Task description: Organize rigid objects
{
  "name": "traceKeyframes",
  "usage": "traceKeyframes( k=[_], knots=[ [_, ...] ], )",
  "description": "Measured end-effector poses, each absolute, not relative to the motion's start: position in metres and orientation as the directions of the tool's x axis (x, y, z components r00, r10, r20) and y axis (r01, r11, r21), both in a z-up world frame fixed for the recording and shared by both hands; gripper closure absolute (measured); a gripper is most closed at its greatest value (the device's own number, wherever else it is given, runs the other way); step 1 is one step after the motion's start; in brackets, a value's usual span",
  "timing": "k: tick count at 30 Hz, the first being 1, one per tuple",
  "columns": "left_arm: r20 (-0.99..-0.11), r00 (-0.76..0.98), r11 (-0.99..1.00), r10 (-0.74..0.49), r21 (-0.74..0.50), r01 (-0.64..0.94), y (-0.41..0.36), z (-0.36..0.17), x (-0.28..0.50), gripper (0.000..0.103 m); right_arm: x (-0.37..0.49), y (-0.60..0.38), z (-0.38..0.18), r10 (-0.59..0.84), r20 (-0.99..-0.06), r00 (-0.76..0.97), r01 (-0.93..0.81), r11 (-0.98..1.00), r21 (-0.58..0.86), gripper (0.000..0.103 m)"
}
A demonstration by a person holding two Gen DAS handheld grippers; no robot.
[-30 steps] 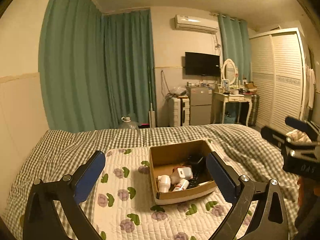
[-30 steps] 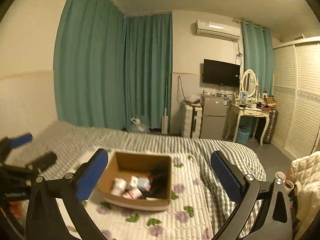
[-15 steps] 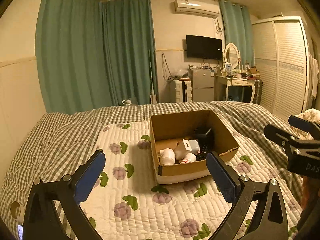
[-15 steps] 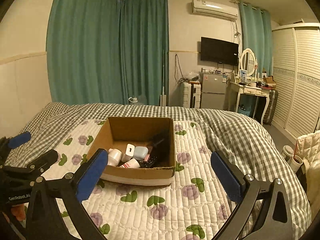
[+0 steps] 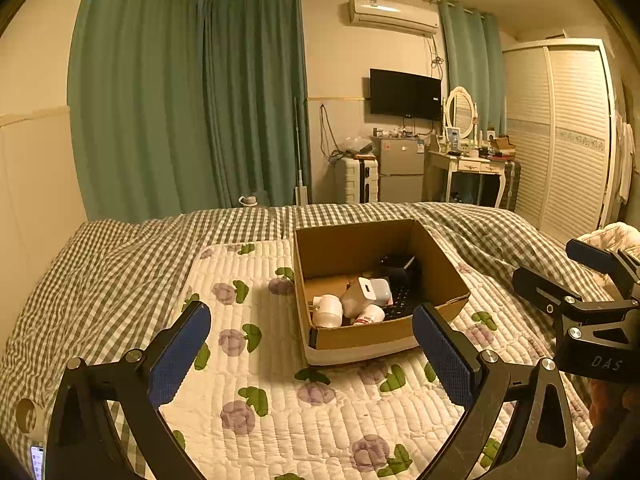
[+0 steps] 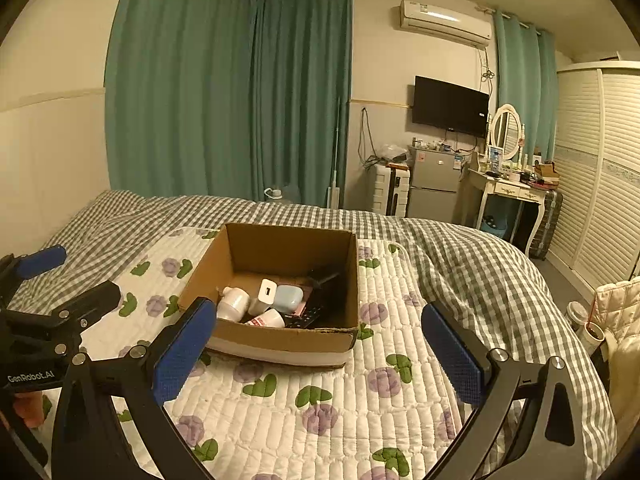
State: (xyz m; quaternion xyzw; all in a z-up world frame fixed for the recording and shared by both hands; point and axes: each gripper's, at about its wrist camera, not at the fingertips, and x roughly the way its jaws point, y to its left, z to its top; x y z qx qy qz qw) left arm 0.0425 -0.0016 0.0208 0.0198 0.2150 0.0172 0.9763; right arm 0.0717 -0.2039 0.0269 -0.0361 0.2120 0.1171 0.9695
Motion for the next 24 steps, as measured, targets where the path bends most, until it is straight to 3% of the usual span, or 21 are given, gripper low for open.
traceKeyframes(
  k=[24],
  knots=[
    [-0.439,0.899,1.000,0.012,0.006,-0.010,-0.0016,0.0216,0.0426,0.000,0.0776,-0.2057,0.0249,0.208,-0.430,0.878,-0.233,0.972,-0.006,0.000]
  ],
)
